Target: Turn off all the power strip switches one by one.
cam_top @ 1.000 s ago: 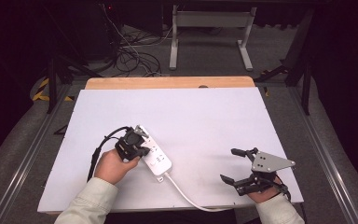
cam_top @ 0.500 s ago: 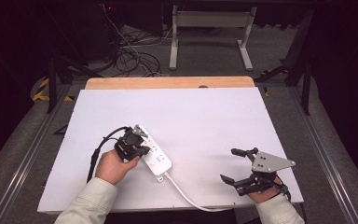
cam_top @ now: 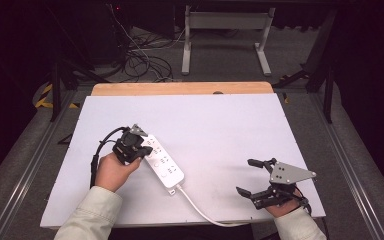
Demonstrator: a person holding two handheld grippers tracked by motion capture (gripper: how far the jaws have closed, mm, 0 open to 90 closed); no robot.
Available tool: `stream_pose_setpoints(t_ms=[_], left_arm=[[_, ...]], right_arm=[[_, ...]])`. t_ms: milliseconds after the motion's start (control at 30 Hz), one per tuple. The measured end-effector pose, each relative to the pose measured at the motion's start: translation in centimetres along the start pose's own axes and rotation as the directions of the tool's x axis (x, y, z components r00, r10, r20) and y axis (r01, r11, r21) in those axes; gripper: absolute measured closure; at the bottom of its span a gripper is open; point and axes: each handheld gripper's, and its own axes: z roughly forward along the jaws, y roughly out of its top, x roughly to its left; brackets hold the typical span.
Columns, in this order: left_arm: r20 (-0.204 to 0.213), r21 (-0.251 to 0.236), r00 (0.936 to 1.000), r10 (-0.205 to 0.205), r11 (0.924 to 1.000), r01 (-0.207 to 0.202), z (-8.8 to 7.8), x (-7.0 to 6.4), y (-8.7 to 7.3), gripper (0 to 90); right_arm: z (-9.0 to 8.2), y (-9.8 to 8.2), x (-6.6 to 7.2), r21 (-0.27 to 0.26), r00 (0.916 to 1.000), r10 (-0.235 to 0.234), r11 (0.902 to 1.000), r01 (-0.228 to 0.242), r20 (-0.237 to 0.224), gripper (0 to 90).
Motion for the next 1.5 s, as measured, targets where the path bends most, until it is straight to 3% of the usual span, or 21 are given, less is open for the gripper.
stream_pose_setpoints(t_ms=[300,833,1067,1500], left_arm=[[-0.018,0.029,0.9998,0.005,0.9996,-0.005,0.8,0.6,-0.1,90.0],[0.019,0.054,0.9998,0.001,0.9985,-0.002,1.7,1.0,-0.2,90.0],[0.030,0.052,0.9995,-0.010,0.9986,0.009,1.9,1.2,-0.3,90.0],[0.013,0.045,0.9997,-0.020,0.9988,0.020,2.1,1.0,-0.5,90.0]], right_arm=[[0.0,0.0,-0.1,0.000,1.0000,0.000,1.0000,0.000,0.001,9.8],[0.0,-0.1,0.0,0.004,1.0000,0.005,1.0000,-0.005,-0.007,9.7],[0.0,-0.1,-0.1,0.006,0.9999,0.005,1.0000,-0.005,-0.009,9.7],[0.0,-0.1,0.0,0.005,0.9999,0.004,1.0000,-0.004,-0.010,9.7]])
